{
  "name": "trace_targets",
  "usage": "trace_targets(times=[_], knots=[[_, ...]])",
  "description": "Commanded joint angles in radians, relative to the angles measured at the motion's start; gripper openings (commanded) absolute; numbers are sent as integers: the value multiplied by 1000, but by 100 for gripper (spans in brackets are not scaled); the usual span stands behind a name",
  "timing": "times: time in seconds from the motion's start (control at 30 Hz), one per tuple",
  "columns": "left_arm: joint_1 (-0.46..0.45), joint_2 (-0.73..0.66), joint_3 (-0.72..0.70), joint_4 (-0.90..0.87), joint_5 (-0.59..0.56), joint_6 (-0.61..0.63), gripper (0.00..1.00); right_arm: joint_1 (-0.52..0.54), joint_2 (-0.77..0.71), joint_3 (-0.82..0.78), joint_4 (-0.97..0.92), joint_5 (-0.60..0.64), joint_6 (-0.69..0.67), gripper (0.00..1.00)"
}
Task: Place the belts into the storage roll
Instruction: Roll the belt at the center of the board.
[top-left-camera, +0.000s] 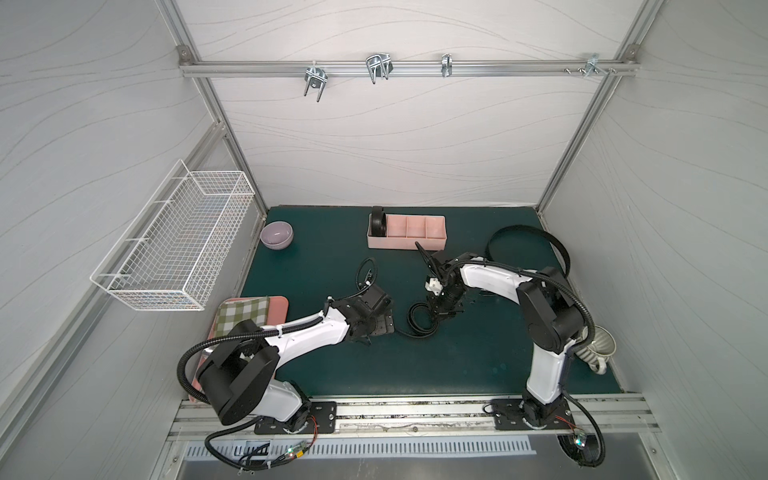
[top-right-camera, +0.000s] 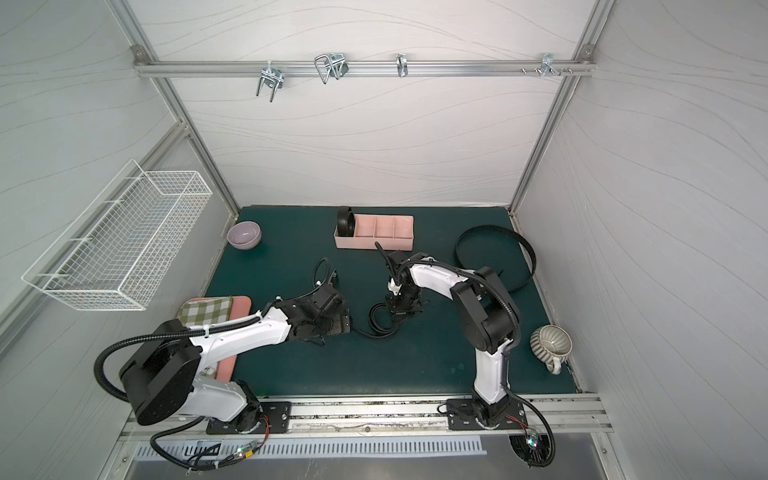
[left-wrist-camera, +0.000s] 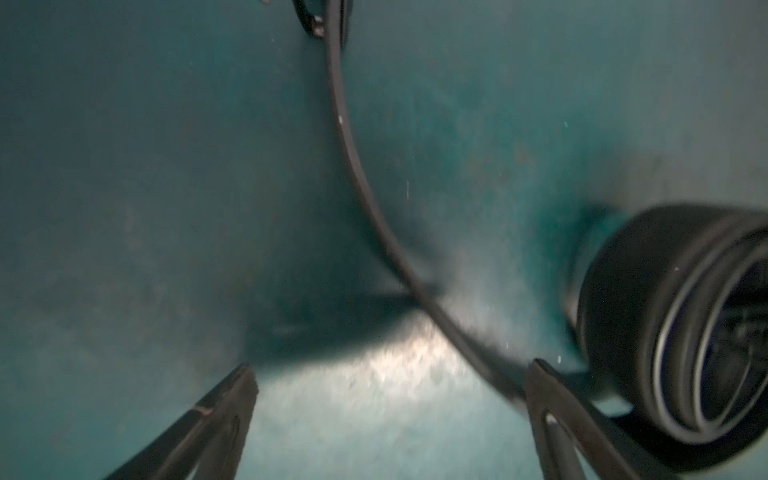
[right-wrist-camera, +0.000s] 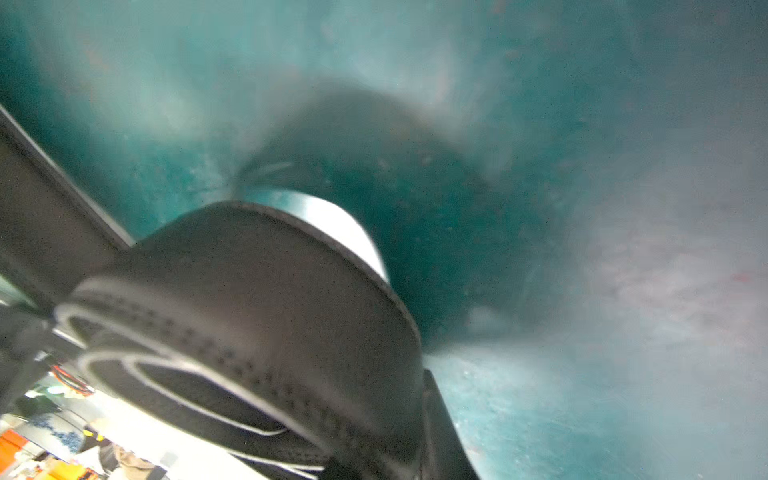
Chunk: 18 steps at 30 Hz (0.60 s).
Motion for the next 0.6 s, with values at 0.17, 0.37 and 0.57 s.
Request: trace_targets(times=[0.17,0.37,0.57], knots=[[89,160,132,128,63,67,94,59,54,39,-94,44,-82,7],[99,264,250,174,93,157,91,70,75,70,-126,77,-96,7],[100,337,362,215,128,217,88,65,100,87,-133,66,-97,7]])
